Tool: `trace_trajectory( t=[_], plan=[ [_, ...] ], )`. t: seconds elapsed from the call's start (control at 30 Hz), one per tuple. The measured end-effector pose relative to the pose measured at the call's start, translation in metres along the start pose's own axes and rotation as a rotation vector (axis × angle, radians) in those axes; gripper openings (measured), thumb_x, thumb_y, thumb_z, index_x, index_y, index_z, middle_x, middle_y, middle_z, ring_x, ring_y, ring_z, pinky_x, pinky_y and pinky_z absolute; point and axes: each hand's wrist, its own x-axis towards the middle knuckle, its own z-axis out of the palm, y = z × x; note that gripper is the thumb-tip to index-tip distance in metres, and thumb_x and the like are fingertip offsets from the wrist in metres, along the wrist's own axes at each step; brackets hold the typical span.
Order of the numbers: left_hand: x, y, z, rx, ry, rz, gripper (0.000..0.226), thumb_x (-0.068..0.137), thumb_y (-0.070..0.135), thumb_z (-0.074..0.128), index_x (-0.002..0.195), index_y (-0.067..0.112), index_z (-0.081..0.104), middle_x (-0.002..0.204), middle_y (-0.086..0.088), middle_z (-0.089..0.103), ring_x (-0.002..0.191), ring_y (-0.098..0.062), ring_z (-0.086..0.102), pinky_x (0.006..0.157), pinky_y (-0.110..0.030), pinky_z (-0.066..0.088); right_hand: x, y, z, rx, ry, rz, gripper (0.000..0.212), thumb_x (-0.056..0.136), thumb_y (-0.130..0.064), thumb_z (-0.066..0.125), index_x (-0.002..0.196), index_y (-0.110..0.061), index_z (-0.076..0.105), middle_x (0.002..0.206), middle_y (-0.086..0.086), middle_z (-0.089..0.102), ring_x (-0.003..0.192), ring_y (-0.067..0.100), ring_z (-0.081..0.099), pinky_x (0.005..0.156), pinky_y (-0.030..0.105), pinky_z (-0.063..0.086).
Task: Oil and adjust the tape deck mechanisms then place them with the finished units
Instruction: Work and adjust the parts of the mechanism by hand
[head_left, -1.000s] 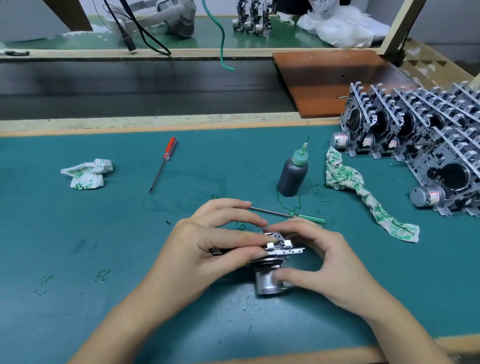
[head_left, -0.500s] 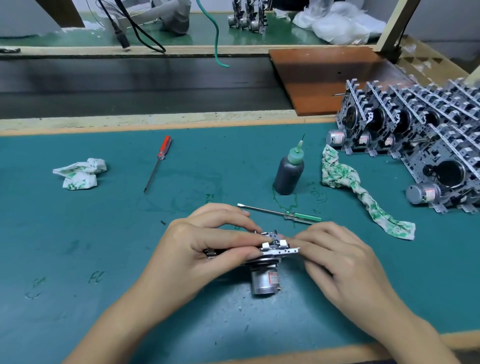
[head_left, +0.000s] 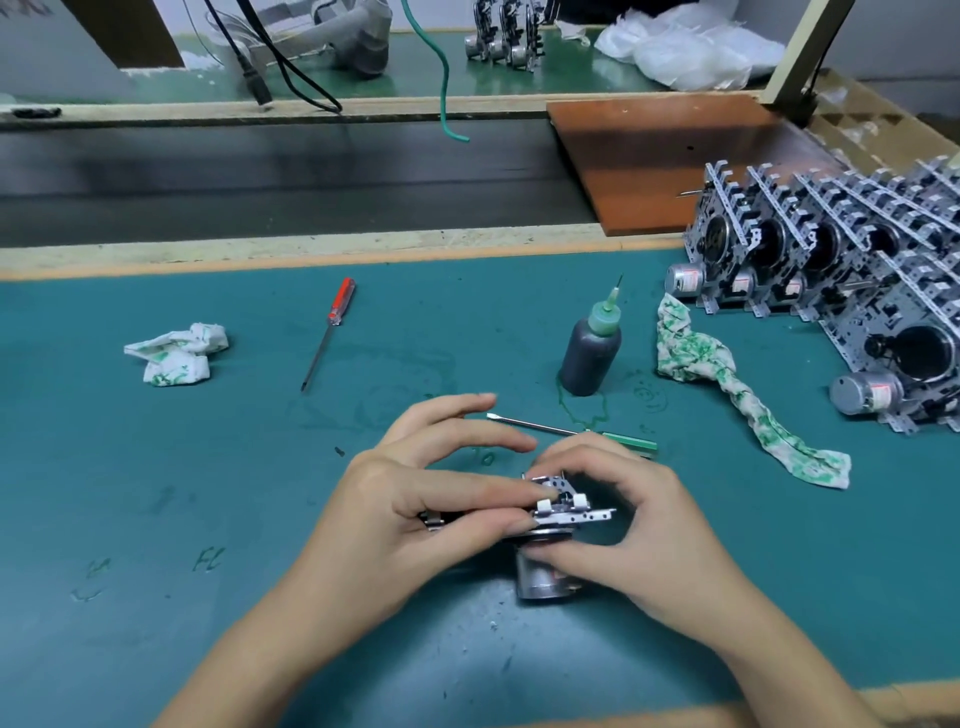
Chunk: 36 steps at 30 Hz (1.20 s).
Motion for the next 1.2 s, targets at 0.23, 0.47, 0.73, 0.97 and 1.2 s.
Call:
trace_trajectory(
  t=[0.23,0.47,0.73,0.97,1.2],
  plan=[
    [0.001,-0.001,0.0,-0.038,-0.031,0.003,0.025,0.08,0.034,0.063,0.101,0.023,0.072,0.114,0.013,0.065,0.127,-0.013,0.045,0.101,-0.017,0.034,0.0,0.001,-0.002,0.052,-0.039,0.041,0.027,0.065,-0.035,0.076,0.089,-0.029,0.066,0.094,-0.009,0.063,0.095,0.018,0.061,0.083,0.023,0.046],
    [0.003,-0.003,0.0,-0.029,-0.027,0.009,0.025,0.081,0.033,0.063,0.102,0.024,0.071,0.109,0.014,0.067,0.127,-0.015,0.046,0.101,-0.019,0.035,-0.001,0.003,0.001,0.119,-0.035,0.055,0.025,0.065,-0.032,0.077,0.087,-0.032,0.064,0.093,-0.009,0.061,0.091,0.016,0.06,0.083,0.023,0.043],
    [0.006,-0.004,0.0,-0.01,-0.034,0.036,0.024,0.082,0.033,0.062,0.103,0.024,0.071,0.108,0.012,0.065,0.123,-0.012,0.049,0.099,-0.018,0.036,-0.012,0.002,-0.011,-0.21,-0.003,0.016,0.039,0.069,-0.038,0.076,0.106,-0.041,0.063,0.107,-0.02,0.059,0.107,0.005,0.056,0.089,0.011,0.038],
    [0.007,-0.003,0.0,-0.003,-0.037,0.03,0.024,0.082,0.033,0.061,0.103,0.027,0.071,0.099,0.015,0.068,0.118,-0.009,0.051,0.097,-0.015,0.037,-0.027,0.012,-0.022,-0.859,0.07,-0.178,0.027,0.084,-0.034,0.053,0.097,-0.022,0.074,0.084,-0.016,0.068,0.086,0.015,0.062,0.081,0.024,0.041],
    [0.007,-0.001,0.0,-0.018,-0.04,0.015,0.026,0.081,0.034,0.061,0.103,0.024,0.071,0.101,0.012,0.067,0.113,-0.007,0.053,0.093,-0.014,0.039,-0.024,0.005,-0.025,-0.859,0.038,-0.195,0.028,0.086,-0.027,0.048,0.096,-0.021,0.074,0.083,-0.017,0.067,0.081,0.016,0.061,0.076,0.022,0.04]
  ],
)
